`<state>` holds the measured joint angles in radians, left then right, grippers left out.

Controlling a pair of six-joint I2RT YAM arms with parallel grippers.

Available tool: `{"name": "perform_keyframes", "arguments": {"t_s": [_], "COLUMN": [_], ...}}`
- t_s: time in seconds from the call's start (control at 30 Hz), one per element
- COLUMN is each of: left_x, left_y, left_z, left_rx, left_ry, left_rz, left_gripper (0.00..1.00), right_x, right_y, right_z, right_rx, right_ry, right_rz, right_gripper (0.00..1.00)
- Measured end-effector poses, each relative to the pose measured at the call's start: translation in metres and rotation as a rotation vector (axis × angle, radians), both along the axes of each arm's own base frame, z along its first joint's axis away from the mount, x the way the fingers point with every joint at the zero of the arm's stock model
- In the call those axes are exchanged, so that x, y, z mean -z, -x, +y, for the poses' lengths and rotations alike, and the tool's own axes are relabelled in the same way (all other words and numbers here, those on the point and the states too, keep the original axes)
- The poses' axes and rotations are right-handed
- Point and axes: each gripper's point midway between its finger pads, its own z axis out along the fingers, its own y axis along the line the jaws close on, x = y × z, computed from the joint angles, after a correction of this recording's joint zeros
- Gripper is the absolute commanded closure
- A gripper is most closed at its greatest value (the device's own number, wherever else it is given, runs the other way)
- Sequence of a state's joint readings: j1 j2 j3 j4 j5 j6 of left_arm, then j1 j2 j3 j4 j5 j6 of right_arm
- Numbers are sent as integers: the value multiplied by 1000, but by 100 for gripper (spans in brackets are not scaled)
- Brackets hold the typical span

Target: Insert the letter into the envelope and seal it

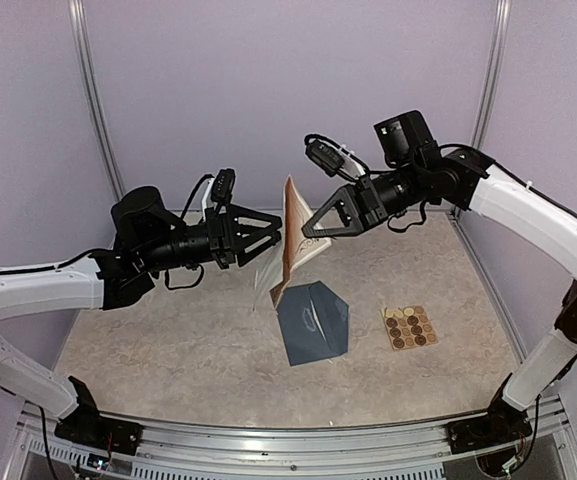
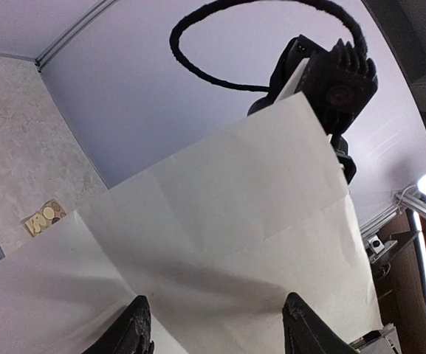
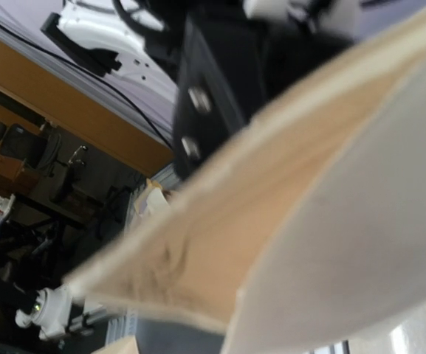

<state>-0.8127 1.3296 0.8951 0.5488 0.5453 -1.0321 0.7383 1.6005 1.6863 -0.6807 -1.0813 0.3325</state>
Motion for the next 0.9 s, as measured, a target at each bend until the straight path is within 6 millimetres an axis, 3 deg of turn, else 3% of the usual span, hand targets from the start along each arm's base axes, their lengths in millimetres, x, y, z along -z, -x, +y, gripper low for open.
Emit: {"name": "perform_keyframes", "arguments": {"t_s": [0.13,0.43,0.6,0.9], "left_x": [11,12,3,15], "left_y": [-2,-22,-21,-18], "left_z": [-7,9,19,19], "left_rx": [-20,-185,-216,-201], "left_ry": [-25,-40,-15,-18], "left_rz": [28,72,85,156], "left_gripper": [46,33,26,9], "right_x": [-6,-30,-45,-59], "right_y": [-4,0,8,9], "right_z": [5,4,0,0], "right_rx": [2,-8,-34,-47], "right_ry": [-42,-144,-208,-260], "right_rz": [-2,-33,-55,-88], "right_gripper": [100,100,100,100]}}
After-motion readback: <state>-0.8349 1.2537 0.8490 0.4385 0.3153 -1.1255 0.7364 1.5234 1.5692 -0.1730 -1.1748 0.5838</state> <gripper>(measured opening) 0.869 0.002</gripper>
